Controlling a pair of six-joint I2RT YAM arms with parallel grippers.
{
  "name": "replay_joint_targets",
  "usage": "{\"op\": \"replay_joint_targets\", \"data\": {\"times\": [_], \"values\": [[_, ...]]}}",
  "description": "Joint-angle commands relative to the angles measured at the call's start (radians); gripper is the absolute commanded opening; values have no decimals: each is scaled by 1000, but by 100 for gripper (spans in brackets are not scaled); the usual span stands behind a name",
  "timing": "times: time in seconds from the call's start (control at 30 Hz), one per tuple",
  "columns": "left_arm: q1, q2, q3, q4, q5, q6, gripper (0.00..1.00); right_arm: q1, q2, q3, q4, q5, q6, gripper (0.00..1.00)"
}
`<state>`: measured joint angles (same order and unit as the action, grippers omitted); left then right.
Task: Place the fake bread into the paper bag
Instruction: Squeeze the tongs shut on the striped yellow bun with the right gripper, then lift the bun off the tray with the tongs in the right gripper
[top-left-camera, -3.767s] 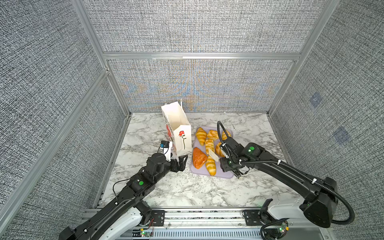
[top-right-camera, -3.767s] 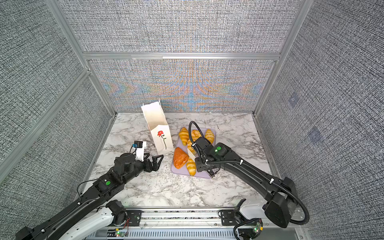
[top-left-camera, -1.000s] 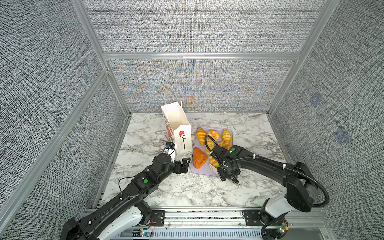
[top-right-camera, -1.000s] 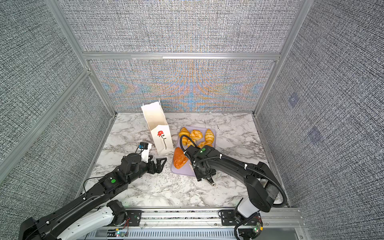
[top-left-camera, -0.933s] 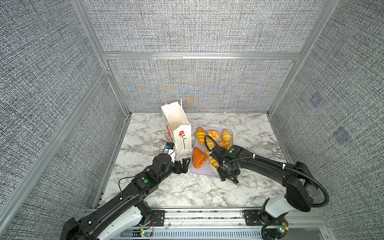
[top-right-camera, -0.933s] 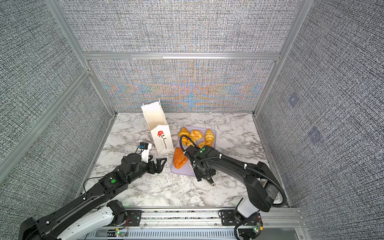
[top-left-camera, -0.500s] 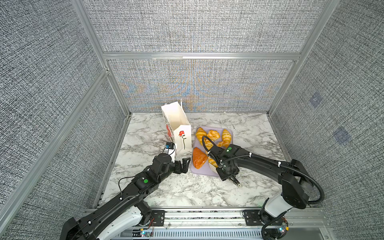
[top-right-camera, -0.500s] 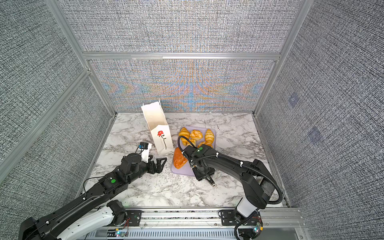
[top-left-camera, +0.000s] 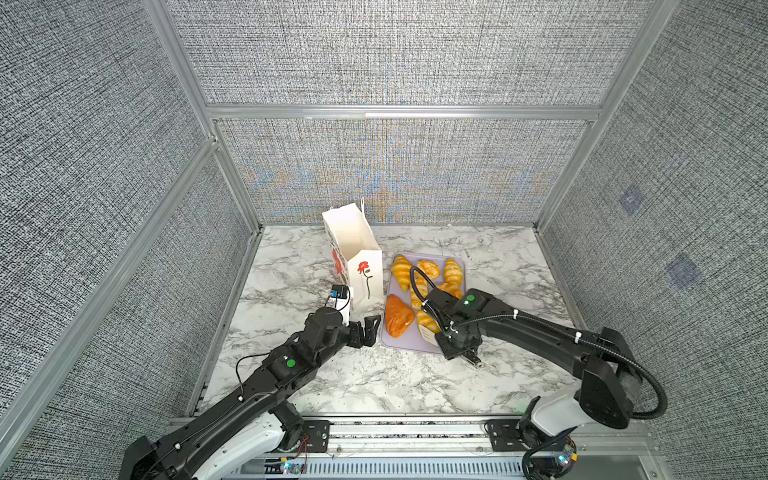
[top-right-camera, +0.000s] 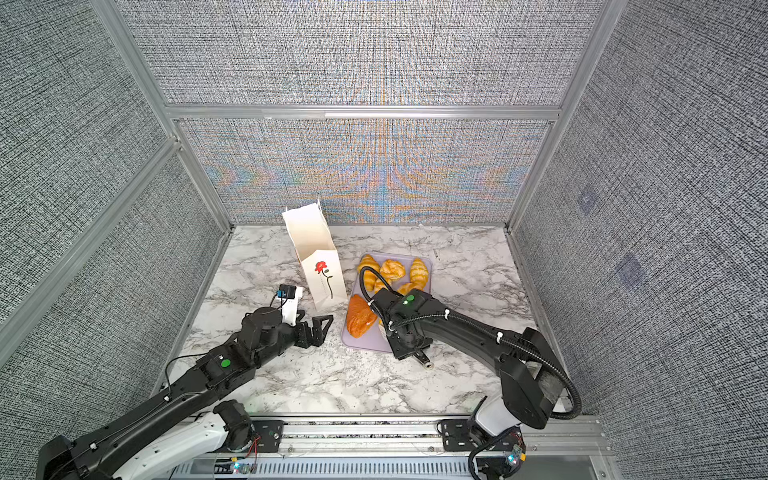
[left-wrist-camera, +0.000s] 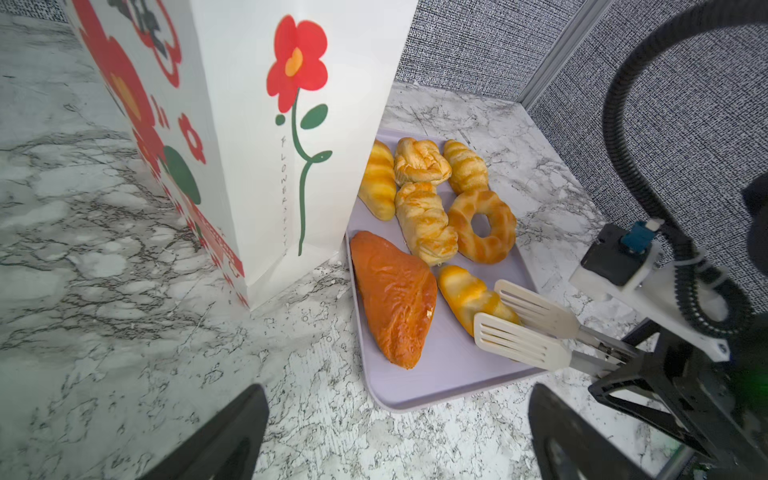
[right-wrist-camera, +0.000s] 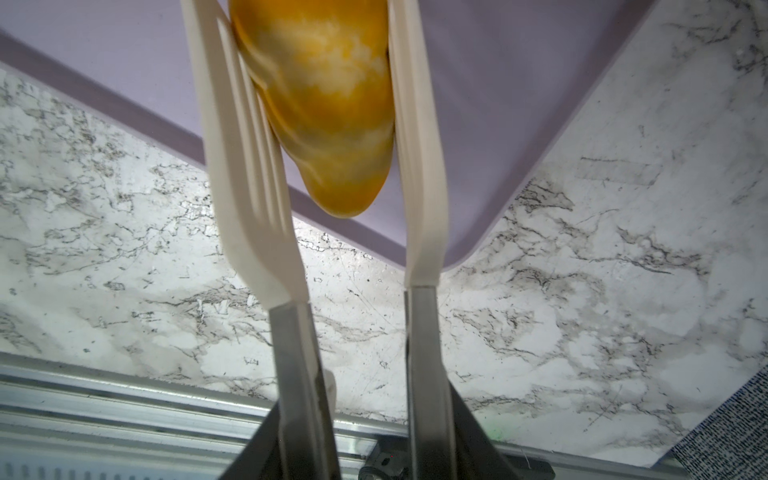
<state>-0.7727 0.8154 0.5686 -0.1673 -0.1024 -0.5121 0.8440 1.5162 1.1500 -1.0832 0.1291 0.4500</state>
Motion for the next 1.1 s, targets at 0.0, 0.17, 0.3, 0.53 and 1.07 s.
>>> {"op": "replay_joint_targets", "data": {"times": [0.0,0.17,0.3,0.53,1.07], "values": [[-2,-7,5,-1,-9,4,99,0,-13,-3,6,6,10,44],[-2,-7,8,-1,-8,6,99,0,-33,-1,14,3,9,44],[-4,-5,12,-2,-6,7,99,0,-53,-1,19,2,8,44],[-9,-12,17,-11,-17,7,99,1,-109,31,34,3,7,44],[-16,-30,43,-23,-45,32,99,2,-160,120,56,17,-19,44]]}}
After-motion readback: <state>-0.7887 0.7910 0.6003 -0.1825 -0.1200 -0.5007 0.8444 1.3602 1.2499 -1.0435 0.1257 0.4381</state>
